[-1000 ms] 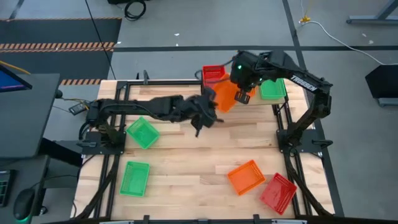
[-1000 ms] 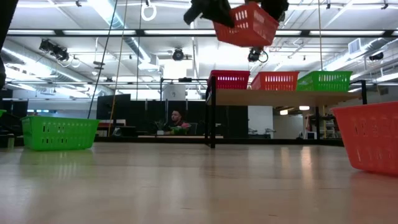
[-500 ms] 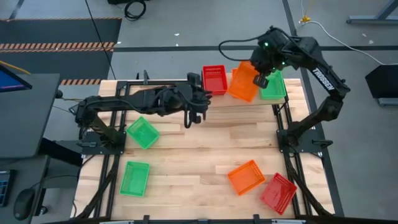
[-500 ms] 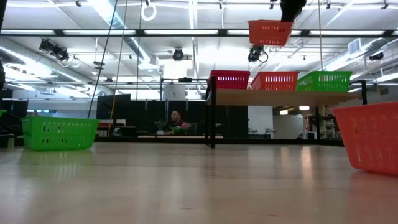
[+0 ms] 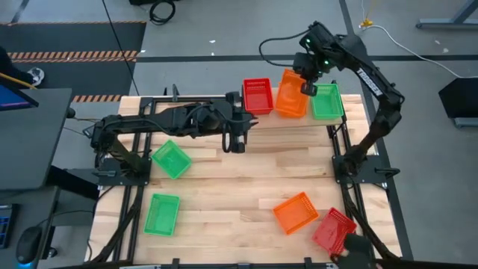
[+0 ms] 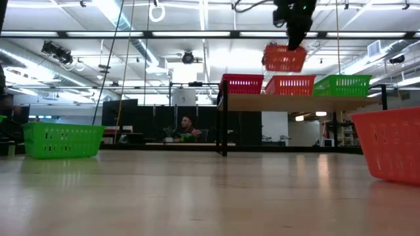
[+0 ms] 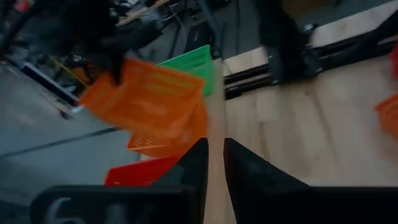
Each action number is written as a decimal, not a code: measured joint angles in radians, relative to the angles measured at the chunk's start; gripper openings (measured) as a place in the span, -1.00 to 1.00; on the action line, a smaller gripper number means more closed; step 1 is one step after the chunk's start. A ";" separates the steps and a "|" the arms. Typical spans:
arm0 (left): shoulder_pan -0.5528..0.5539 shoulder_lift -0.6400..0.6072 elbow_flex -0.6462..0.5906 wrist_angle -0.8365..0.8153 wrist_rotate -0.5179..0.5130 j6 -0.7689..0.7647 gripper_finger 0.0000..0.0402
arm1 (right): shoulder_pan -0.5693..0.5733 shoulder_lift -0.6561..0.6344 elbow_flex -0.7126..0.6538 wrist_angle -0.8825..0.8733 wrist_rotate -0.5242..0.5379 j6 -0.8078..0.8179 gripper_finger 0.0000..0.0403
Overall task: Stack baskets on shelf by color
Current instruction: Stack the left orange bin on top of the orange bin on the shelf
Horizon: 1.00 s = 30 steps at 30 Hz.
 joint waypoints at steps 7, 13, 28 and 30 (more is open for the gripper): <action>-0.007 0.012 -0.002 0.009 0.132 -0.071 -0.78 | -0.070 0.075 0.000 0.030 0.007 -0.118 -0.95; -0.011 0.031 -0.002 -0.003 0.134 -0.100 -0.80 | -0.103 0.123 0.000 -0.007 0.008 -0.212 -0.95; -0.030 0.072 -0.003 -0.030 0.134 -0.119 -0.81 | -0.107 0.151 0.000 -0.008 0.005 -0.164 -0.52; -0.030 0.080 -0.002 -0.028 0.134 -0.120 -0.81 | -0.107 0.151 0.000 -0.015 -0.027 -0.157 -0.39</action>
